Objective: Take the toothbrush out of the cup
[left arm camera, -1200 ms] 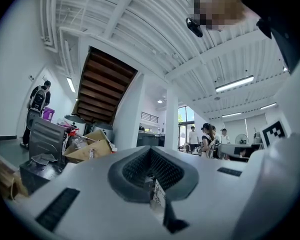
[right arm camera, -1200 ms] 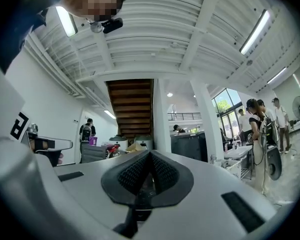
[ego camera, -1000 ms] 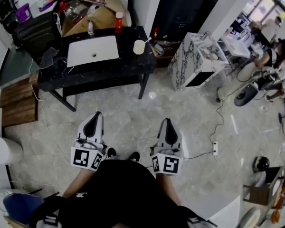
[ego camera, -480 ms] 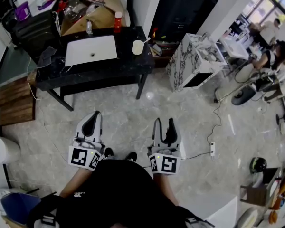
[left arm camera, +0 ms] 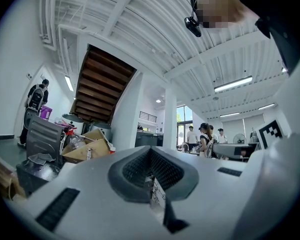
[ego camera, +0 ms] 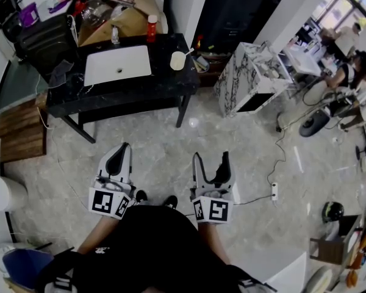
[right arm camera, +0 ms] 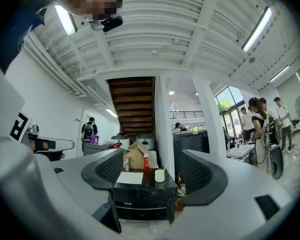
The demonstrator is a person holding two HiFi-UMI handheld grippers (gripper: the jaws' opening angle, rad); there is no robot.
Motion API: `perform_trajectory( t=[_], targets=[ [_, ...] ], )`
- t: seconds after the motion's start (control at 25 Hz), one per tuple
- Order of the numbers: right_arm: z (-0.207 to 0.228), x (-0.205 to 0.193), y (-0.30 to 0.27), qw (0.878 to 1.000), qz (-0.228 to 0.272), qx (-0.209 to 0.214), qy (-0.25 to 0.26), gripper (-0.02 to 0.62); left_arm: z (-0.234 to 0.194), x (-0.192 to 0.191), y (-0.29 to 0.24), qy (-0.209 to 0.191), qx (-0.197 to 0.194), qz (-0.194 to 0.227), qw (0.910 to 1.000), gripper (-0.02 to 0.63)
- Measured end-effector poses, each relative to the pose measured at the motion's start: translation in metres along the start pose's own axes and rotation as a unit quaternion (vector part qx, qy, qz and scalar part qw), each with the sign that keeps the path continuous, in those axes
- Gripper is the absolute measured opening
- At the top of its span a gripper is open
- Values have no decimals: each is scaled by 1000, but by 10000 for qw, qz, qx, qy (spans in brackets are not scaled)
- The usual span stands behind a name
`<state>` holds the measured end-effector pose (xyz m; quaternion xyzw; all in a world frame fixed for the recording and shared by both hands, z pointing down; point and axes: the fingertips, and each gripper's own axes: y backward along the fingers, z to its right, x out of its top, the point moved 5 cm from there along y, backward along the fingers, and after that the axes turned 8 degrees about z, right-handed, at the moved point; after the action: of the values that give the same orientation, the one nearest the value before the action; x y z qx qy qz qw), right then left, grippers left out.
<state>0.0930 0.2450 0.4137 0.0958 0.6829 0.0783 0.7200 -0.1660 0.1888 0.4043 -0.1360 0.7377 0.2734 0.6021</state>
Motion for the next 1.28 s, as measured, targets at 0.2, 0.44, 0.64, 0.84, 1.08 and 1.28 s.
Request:
perform_trajectory(
  t=[0.2, 0.44, 0.64, 0.84, 1.08, 1.28],
  targets=[
    [-9, -5, -7, 9998, -78, 188, -31, 436, -7, -1, 0, 23, 31, -10, 10000, 3],
    [-21, -3, -9, 9996, -39, 265, 43, 453, -15, 1, -1, 12, 47, -39, 10000, 3],
    [-28, -1, -8, 9999, -70, 154, 33, 453, -24, 5, -1, 42, -27, -33, 10000, 3],
    [-43, 2, -7, 9999, -38, 39, 109, 453, -39, 7, 4, 83, -121, 1, 9999, 5],
    [-61, -2, -7, 9999, -26, -113, 118, 453, -57, 6, 11, 120, -236, -48, 9996, 3],
    [-78, -8, -8, 9998, -49, -149, 80, 453, -77, 7, 19, 135, -218, -126, 9996, 3]
  ],
)
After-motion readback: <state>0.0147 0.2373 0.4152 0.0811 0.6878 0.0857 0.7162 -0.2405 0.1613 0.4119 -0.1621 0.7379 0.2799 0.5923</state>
